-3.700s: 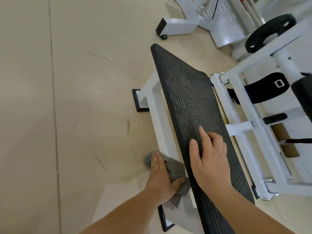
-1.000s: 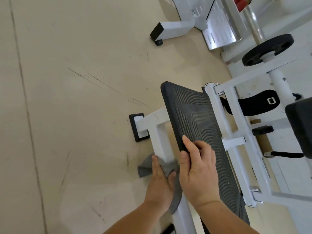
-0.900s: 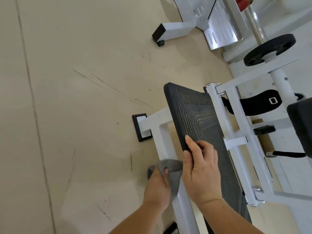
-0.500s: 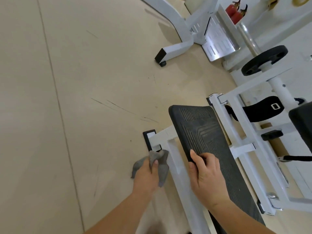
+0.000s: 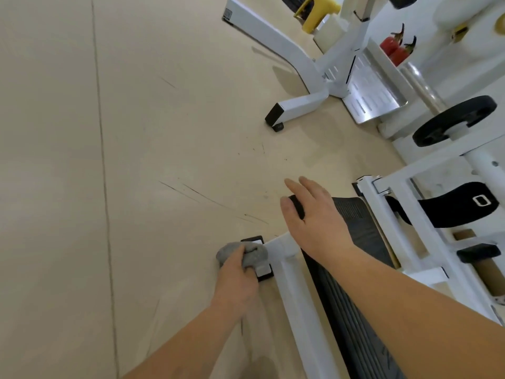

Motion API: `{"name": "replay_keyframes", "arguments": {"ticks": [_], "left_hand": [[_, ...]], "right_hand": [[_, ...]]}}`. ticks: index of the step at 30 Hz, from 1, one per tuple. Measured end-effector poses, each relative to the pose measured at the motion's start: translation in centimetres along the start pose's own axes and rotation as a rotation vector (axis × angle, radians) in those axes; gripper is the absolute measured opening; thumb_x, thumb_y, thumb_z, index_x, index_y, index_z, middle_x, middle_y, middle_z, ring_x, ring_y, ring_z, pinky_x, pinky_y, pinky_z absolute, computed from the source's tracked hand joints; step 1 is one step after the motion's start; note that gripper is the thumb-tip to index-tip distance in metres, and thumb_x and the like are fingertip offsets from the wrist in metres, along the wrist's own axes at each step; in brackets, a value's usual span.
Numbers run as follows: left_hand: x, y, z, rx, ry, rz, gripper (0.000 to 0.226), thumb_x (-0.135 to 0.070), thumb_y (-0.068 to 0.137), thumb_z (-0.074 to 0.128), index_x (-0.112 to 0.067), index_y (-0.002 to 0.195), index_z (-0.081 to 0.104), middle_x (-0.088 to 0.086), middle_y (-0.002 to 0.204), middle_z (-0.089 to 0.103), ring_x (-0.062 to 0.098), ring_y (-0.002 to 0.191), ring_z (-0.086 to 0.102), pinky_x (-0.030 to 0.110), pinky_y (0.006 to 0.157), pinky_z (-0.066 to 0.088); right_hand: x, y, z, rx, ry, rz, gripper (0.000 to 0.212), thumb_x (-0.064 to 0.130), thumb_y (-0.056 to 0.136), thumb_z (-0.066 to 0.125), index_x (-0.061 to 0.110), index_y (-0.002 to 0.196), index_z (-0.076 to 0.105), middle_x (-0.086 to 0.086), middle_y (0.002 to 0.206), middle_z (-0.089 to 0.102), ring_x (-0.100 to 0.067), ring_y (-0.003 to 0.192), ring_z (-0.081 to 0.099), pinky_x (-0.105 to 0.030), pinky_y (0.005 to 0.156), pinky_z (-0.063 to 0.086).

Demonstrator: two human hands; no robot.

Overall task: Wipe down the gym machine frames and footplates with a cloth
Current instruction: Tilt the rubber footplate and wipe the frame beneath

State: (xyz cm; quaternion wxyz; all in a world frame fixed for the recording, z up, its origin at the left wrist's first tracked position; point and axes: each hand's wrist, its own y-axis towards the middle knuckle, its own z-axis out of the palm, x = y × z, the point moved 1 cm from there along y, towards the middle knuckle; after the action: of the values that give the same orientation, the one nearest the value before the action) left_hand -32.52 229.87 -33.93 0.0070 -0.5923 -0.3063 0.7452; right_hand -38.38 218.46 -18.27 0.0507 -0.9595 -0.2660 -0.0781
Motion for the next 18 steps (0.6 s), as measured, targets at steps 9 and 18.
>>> {"name": "replay_keyframes", "arguments": {"ticks": [9,18], "left_hand": [[-1.3,3.6,4.9,0.305,-0.296,-0.114,0.074,-0.079,0.093,0.027,-0.039,0.152,0.046,-0.012,0.157,0.044,0.010,0.146,0.038,0.037,0.124,0.029],[0.2,4.8,6.7,0.070,-0.388,-0.007,0.037,-0.042,0.103,0.057,-0.042,0.140,0.059,-0.014,0.161,0.036,0.004,0.150,0.029,0.021,0.118,0.027]], "right_hand": [[-2.0,1.8,2.4,-0.124,0.080,-0.087,0.040,0.040,0.104,0.037,0.022,0.120,0.068,0.011,0.116,0.064,-0.009,0.115,0.054,-0.033,0.103,0.044],[-2.7,1.8,2.9,-0.166,0.110,-0.139,0.037,0.040,0.104,0.036,0.023,0.115,0.068,0.012,0.110,0.063,-0.011,0.111,0.054,-0.029,0.097,0.043]]}}
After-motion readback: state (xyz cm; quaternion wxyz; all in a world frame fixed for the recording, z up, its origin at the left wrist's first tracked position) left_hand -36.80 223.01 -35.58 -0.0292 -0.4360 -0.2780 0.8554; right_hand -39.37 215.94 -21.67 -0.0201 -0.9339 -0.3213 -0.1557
